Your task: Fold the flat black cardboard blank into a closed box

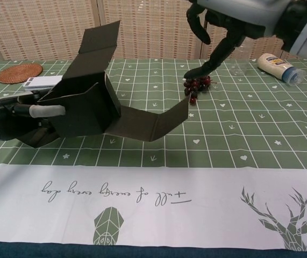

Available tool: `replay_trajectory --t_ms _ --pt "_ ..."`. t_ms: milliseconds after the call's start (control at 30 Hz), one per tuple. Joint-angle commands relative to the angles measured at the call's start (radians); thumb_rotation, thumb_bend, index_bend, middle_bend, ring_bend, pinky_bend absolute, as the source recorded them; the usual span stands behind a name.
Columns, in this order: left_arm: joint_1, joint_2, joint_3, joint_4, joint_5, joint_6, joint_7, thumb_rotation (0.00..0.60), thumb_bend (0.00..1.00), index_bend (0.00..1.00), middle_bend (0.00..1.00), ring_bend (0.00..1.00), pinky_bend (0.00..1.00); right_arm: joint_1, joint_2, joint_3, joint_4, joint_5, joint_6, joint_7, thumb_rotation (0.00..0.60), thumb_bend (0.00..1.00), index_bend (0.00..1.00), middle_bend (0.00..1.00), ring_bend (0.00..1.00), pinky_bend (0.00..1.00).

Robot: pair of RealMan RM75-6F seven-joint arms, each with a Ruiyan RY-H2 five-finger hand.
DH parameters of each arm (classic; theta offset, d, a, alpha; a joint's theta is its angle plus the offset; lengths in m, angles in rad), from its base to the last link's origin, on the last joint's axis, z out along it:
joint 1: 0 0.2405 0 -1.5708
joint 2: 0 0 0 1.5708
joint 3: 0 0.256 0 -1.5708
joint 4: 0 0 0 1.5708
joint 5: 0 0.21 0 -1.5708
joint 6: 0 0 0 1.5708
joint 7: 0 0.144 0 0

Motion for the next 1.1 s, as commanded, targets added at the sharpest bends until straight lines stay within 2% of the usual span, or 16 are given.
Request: replay_trajectory --t_ms 33,200,433,600,867,1100 --pt "-0.009 0.032 -0.008 -0.011 -0.004 -0.019 -0.042 0.600 0.11 0.21 0.19 0.63 0.72 -0.028 0.003 -0.017 -0.010 -0.019 0.025 0.015 0.600 0.05 0.00 0.08 0.70 0.99" --pt "-0.016 0.069 -0.014 -0.022 -0.003 -0.029 -0.096 0.600 0.11 0.21 0.19 0.63 0.72 -0.060 -0.020 -0.024 0.020 -0.037 0.059 0.002 0.600 0.07 0.00 0.09 0.70 0.99" --pt "-0.028 0.121 -0.017 -0.056 0.010 -0.036 -0.164 0.600 0.11 0.21 0.19 0.63 0.72 -0.086 -0.137 -0.023 0.122 -0.061 0.096 -0.064 0.600 0.09 0.00 0.09 0.70 0.99" --pt "-0.036 0.156 -0.015 -0.096 0.020 -0.040 -0.189 0.600 0.11 0.21 0.19 0.63 0.72 -0.085 -0.267 -0.005 0.242 -0.084 0.134 -0.060 0.600 0.09 0.00 0.08 0.68 0.99" --pt "-0.051 0.204 -0.006 -0.143 0.044 -0.040 -0.234 0.600 0.11 0.21 0.19 0.63 0.72 -0.047 -0.452 0.040 0.468 -0.131 0.215 0.032 0.600 0.09 0.00 0.06 0.64 0.99" --pt "-0.060 0.217 0.026 -0.132 0.093 -0.021 -0.260 0.600 0.11 0.21 0.19 0.63 0.72 0.007 -0.537 0.072 0.611 -0.168 0.260 0.074 0.600 0.09 0.00 0.04 0.63 0.99"
